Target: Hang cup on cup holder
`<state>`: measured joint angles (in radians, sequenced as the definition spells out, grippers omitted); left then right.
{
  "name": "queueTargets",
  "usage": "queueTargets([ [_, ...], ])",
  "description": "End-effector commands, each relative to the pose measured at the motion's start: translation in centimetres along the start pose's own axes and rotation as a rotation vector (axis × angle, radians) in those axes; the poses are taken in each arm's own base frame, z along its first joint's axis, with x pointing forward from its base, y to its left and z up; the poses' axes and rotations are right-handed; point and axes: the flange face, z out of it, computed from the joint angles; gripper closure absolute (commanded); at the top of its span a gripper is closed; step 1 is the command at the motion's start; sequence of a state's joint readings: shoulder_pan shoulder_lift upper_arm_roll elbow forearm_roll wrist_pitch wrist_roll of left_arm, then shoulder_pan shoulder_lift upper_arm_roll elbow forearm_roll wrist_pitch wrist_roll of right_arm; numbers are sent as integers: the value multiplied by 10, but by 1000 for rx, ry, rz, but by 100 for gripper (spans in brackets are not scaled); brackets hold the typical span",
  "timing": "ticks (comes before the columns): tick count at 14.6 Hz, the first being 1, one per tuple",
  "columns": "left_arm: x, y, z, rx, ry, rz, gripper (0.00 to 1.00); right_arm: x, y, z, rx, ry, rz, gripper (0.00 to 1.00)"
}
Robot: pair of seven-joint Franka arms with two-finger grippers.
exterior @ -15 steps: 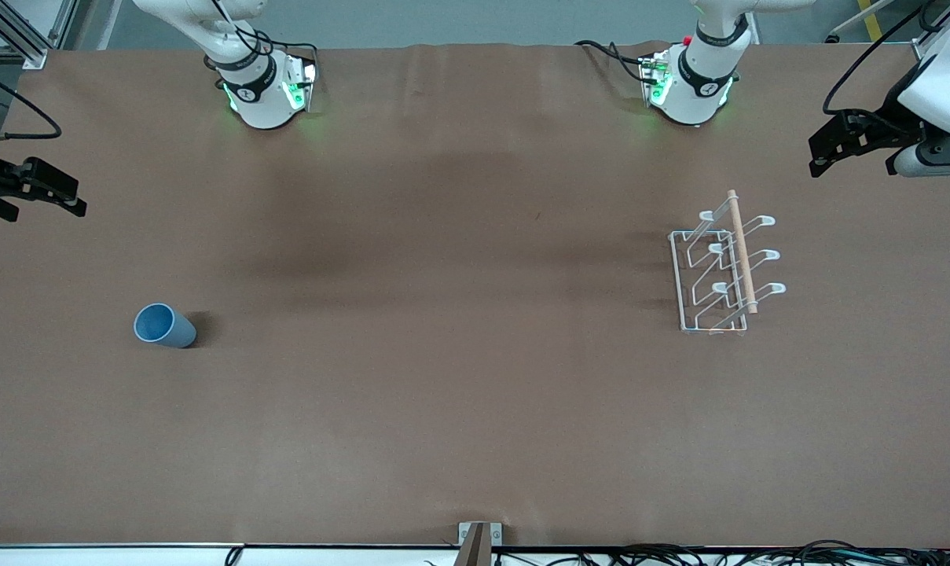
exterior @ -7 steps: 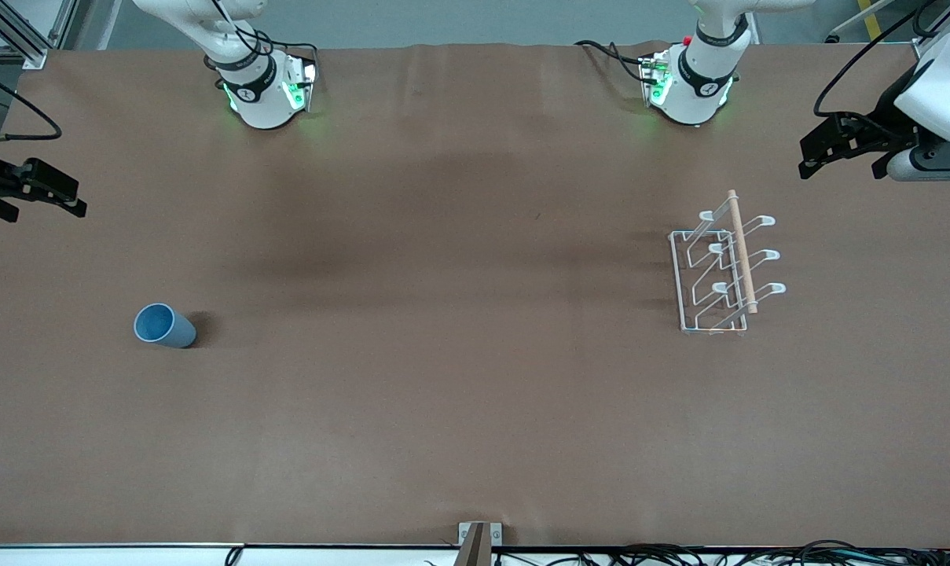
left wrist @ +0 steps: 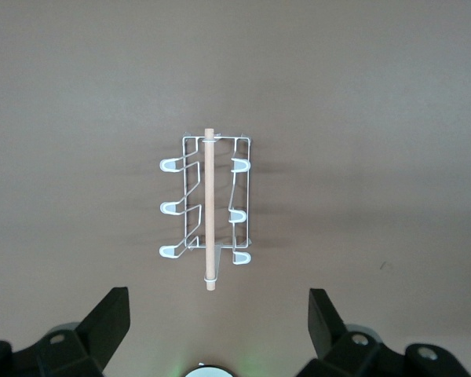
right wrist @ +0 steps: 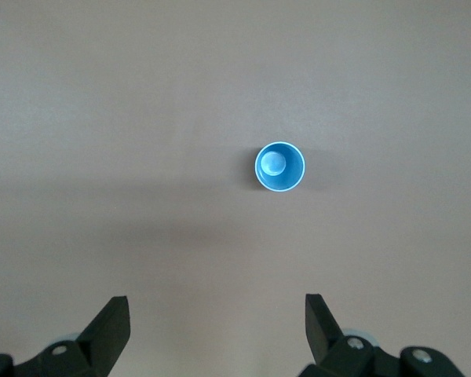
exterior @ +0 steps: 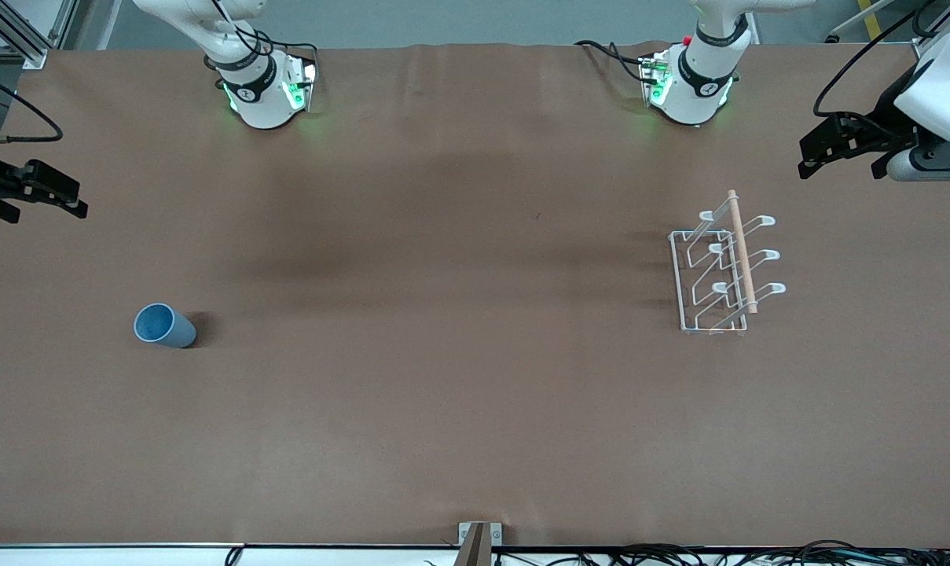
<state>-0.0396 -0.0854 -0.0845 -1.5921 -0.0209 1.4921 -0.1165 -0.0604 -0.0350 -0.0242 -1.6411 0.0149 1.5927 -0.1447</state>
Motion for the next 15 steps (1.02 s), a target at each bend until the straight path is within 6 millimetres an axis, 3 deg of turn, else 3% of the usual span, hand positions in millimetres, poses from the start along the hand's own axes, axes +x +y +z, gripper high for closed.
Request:
queueTargets([
  [1, 3, -1, -4, -13, -2, 15, 0, 1, 2, 1, -6, 0, 16, 2],
  [11, 4, -1, -3, -13, -3, 15, 0, 5, 4, 6, -6, -4, 19, 1],
  [13, 5, -2, -3, -13, -2, 14, 0, 18, 15, 24, -8, 6, 33, 1],
  [15, 4, -2, -4, -11, -2, 14, 0, 34, 46, 62, -3, -8, 69, 1],
])
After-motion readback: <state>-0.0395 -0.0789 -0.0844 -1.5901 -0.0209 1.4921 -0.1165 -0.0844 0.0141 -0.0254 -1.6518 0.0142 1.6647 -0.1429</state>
